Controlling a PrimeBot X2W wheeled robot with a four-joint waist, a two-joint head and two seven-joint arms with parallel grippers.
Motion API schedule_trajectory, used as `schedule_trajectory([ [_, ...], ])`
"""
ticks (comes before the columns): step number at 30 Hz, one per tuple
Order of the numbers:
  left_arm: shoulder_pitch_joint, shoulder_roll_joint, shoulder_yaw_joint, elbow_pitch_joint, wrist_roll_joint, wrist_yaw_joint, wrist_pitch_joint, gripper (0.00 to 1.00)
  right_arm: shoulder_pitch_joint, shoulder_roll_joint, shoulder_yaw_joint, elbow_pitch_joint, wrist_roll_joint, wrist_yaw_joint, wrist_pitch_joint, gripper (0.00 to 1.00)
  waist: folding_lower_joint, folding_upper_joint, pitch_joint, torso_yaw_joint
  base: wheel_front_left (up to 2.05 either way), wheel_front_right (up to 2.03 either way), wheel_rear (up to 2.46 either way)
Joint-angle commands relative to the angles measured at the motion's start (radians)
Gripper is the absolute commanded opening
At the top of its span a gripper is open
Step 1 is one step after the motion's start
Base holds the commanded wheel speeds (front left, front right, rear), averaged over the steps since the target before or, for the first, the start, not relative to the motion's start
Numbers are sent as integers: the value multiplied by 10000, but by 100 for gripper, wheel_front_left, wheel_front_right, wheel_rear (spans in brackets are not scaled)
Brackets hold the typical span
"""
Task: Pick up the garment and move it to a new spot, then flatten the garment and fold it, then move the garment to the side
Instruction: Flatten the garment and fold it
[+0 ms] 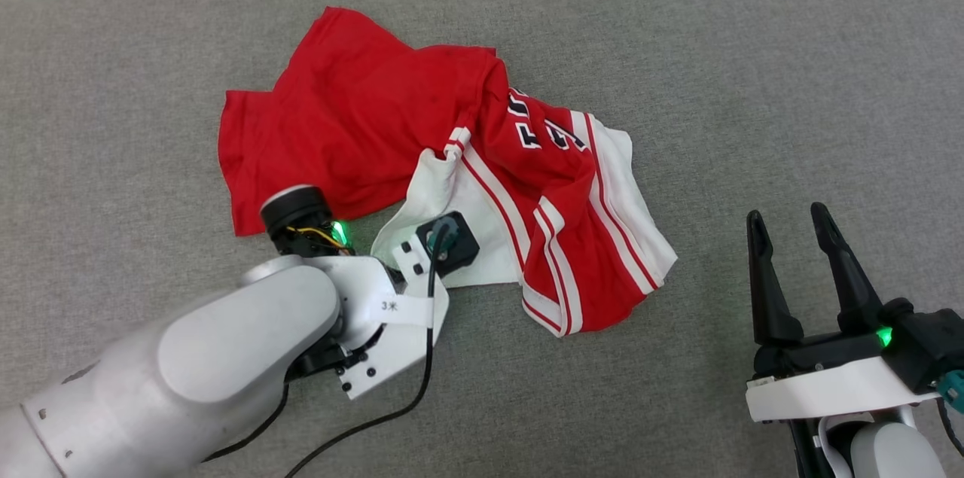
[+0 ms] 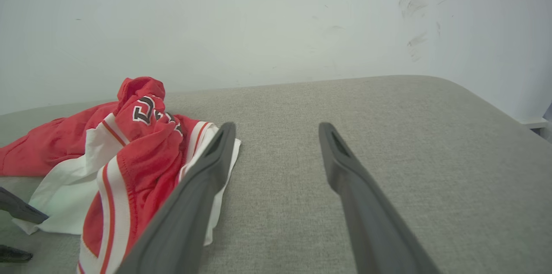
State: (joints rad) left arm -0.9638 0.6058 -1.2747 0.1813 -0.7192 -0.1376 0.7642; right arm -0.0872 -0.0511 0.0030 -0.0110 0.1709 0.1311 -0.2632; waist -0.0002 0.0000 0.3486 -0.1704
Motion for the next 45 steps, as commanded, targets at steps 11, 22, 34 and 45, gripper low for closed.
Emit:
schedule_trajectory([
  [11,6,235,-79,282,123,100,-887,0,240,17,56,152,16,-7,-24,100,2,0,-452,241,0,0,0],
  [22,269,1181,-65,-617,-269,100,-2902,0,833,17,-128,309,-108,-7,-24,100,2,0,-1633,1063,0,0,0],
  [34,2076,2848,-3,85,-1232,512,-3412,0,1284,16,-344,319,-317,-7,-24,100,2,0,-2152,1635,0,0,0],
  [45,3398,3239,49,2345,-2153,861,-3689,0,1127,16,-403,388,-455,-5,-24,100,2,0,-1968,1601,0,0,0],
])
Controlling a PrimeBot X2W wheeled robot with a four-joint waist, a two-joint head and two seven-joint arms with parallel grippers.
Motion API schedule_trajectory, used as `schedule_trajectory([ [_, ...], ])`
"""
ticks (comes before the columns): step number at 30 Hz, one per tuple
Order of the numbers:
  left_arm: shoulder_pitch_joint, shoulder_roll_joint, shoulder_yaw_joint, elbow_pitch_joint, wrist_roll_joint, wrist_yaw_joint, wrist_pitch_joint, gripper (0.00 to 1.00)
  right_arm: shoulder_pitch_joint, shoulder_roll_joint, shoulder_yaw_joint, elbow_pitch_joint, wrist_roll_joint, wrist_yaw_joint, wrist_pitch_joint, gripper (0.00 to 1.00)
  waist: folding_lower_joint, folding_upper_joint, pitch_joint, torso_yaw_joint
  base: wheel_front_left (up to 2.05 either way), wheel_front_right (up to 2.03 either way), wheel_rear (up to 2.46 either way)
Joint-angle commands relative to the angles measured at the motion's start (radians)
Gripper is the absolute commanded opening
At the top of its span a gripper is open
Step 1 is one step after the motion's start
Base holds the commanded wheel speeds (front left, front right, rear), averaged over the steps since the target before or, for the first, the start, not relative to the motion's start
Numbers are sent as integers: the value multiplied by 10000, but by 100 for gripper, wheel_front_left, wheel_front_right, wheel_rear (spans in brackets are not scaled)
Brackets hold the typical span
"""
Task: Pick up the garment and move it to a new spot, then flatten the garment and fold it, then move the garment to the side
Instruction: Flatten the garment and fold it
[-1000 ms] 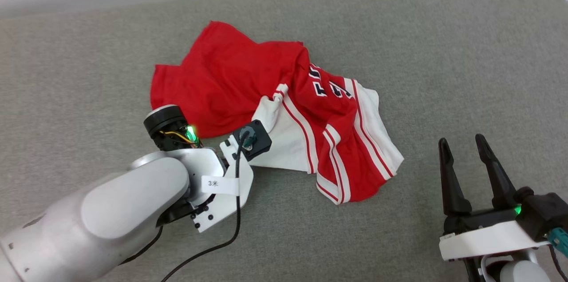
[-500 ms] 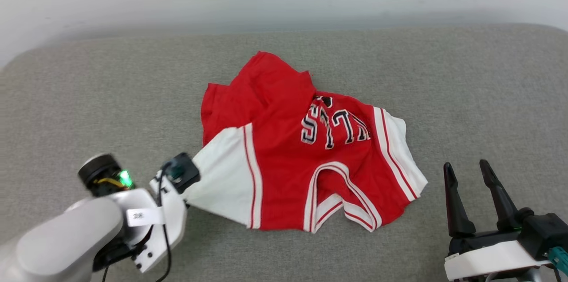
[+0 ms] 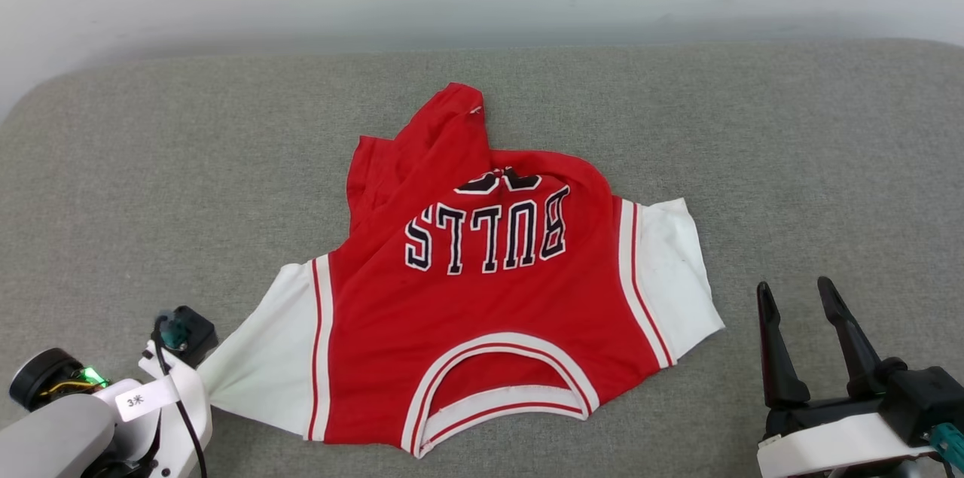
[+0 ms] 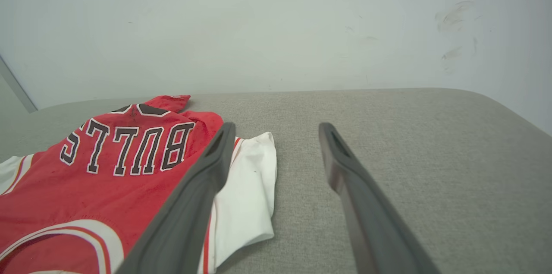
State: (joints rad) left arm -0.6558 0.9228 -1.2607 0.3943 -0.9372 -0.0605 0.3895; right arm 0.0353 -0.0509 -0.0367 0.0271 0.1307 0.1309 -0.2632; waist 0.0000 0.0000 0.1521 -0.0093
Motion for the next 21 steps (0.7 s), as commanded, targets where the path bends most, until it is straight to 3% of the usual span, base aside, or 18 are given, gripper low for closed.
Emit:
schedule_trajectory([
  [1,427,24,-97,387,-66,93,20,0,-98,14,-10,21,-59,-5,-24,100,0,0,-12,-22,0,0,0],
  [6,594,-558,214,644,-395,144,-845,0,29,15,-164,74,-101,-5,-24,100,0,0,-146,31,0,0,0],
  [7,572,-626,284,641,-299,247,-1121,46,39,15,-187,75,-123,-3,-24,100,0,0,-199,48,0,0,0],
  [8,554,-682,399,641,-279,390,-1419,100,44,14,-229,69,-134,-5,-24,100,0,0,-255,67,0,0,0],
  [11,578,-760,711,425,-136,783,-2390,100,-6,14,-367,-51,-300,-5,-24,100,0,0,-474,142,0,0,0],
  [16,933,-638,1337,-601,14,2133,-3999,100,-362,2,-941,-498,-985,-5,-22,100,0,0,-915,379,0,0,0],
  [21,1383,-601,1934,-1788,102,3445,-5387,100,-950,-690,-1174,-982,-1247,-5,-24,100,0,0,-1055,604,0,0,0],
])
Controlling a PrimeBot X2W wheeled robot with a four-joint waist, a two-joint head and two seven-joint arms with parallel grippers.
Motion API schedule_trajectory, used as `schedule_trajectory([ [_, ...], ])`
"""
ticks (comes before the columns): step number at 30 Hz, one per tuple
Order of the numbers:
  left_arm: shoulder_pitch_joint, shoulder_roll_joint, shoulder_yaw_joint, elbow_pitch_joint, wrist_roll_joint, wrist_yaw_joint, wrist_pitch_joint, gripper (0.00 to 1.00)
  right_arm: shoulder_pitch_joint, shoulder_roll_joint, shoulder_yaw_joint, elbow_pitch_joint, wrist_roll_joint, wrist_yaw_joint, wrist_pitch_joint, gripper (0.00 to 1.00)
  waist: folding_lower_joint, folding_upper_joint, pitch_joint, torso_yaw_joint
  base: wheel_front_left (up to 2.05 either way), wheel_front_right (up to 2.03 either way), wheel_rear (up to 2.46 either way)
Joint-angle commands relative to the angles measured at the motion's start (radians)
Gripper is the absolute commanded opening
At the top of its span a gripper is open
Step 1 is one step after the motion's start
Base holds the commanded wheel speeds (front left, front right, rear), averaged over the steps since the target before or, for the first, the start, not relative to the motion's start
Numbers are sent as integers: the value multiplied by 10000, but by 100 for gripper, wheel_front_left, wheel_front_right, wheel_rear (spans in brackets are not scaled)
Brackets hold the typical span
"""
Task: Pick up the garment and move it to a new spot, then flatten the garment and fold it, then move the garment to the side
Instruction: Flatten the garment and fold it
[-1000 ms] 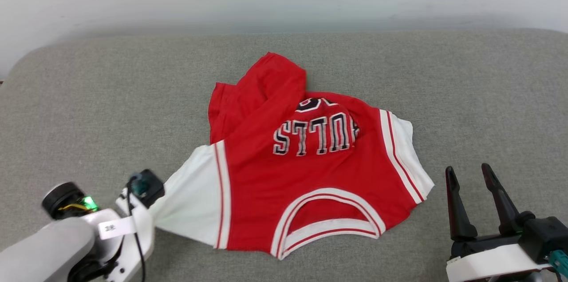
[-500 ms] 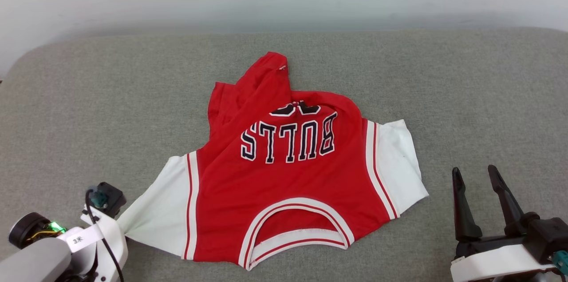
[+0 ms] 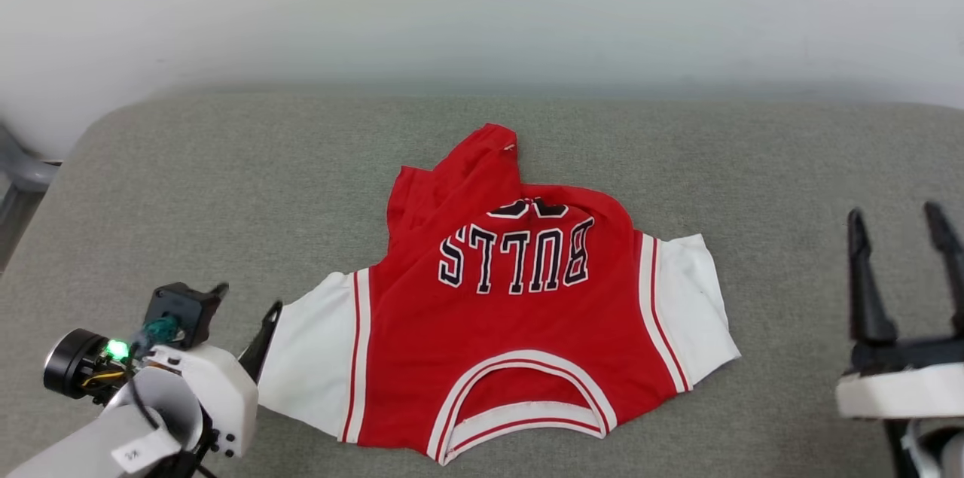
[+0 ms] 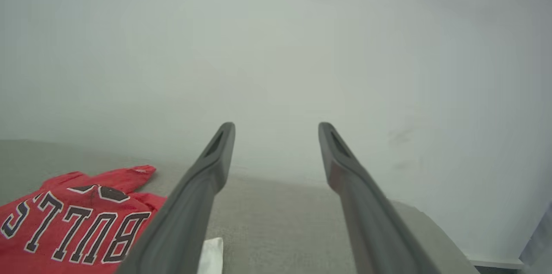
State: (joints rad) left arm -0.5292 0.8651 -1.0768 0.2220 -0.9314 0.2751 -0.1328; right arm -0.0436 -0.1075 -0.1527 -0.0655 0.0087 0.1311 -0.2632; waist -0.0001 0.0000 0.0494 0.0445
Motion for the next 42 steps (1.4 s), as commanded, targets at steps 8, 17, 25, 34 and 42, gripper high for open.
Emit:
schedule_trajectory([
  [8,894,-417,1433,-1030,549,1724,-1317,100,-1477,-1780,417,195,327,-7,-24,100,1,0,148,394,0,0,0],
  [17,2390,-1704,4172,-2079,3087,2632,-1323,100,-2946,-4294,2576,1102,2484,-8,2701,100,1,0,617,725,0,0,0],
  [25,3559,-3260,5966,-2615,4928,2366,-1325,100,-3553,-6012,4660,1236,5163,-8,6889,100,1,0,1249,1146,0,0,0],
  [34,3744,-4728,6842,-2406,6348,1302,-1326,100,-4113,-6303,5284,2042,6488,-7,10014,100,1,0,2001,1673,0,0,0],
  [42,3610,-5768,7493,-2228,7144,395,-1327,100,-4580,-5880,5976,3588,6274,-7,10248,100,1,0,2559,2041,0,0,0],
])
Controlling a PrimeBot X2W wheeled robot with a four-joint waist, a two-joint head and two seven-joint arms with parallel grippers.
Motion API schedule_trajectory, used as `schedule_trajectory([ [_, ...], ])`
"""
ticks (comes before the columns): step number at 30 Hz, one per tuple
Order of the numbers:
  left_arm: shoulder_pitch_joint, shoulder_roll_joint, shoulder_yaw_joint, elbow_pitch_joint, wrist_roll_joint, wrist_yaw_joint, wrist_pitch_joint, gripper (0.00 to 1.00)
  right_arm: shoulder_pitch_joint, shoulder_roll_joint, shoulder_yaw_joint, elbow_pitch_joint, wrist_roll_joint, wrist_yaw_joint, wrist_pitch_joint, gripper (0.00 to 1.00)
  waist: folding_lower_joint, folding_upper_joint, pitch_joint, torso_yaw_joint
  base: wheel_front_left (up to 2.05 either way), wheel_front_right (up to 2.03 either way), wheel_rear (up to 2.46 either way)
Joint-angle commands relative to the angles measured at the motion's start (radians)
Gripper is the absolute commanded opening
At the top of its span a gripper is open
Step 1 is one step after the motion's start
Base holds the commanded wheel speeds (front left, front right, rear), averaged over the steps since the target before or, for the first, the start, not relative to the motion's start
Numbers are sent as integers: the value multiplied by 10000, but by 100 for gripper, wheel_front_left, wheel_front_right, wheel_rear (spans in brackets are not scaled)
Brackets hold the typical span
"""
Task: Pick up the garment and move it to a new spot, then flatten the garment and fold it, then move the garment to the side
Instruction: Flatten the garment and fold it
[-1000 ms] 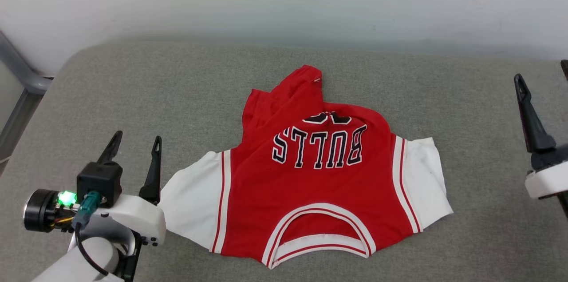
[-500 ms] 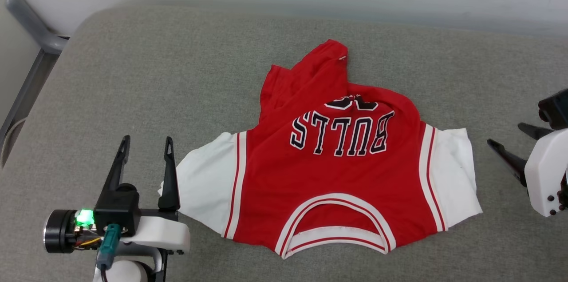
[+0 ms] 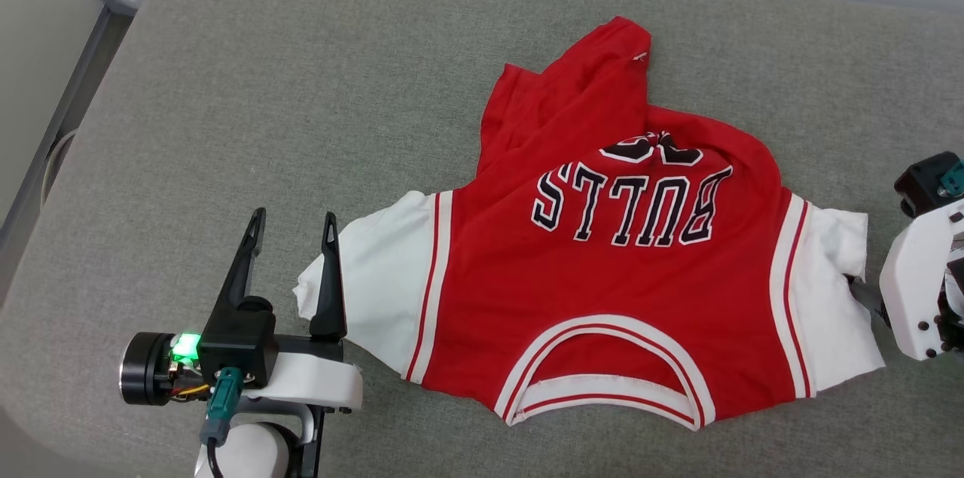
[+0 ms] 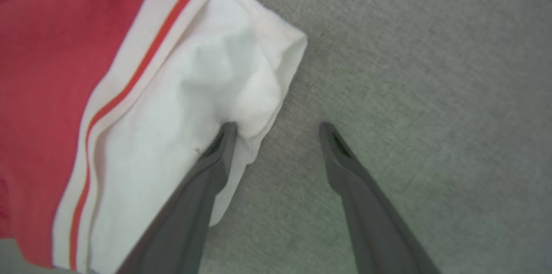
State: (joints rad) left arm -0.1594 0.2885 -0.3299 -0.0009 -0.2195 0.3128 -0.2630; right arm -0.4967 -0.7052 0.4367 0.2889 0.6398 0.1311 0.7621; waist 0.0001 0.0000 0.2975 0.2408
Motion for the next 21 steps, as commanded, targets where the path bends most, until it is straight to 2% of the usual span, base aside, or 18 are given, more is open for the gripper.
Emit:
schedule_trajectory([
  [1,-89,-104,98,31,114,-80,-25,100,3,170,229,240,6,-7,11,100,-1,0,115,109,0,0,0],
  [6,48,-496,508,176,488,-483,-25,100,222,316,918,709,261,10,-317,100,-1,0,120,101,0,0,0],
  [7,101,-564,614,200,548,-536,-25,100,226,302,1026,741,321,10,-427,38,-1,0,80,68,0,0,0],
  [8,141,-620,699,216,615,-580,-25,100,202,301,1086,747,380,11,-585,0,-1,0,32,23,0,0,0],
  [16,604,-920,1180,450,1014,-1005,-25,100,195,-264,968,238,720,-8,-2197,0,-1,0,-742,-374,0,0,0],
  [21,972,-995,1414,500,1215,-1133,-25,100,932,-673,337,-394,945,-8,-2843,0,-1,0,-1177,-647,0,0,0],
])
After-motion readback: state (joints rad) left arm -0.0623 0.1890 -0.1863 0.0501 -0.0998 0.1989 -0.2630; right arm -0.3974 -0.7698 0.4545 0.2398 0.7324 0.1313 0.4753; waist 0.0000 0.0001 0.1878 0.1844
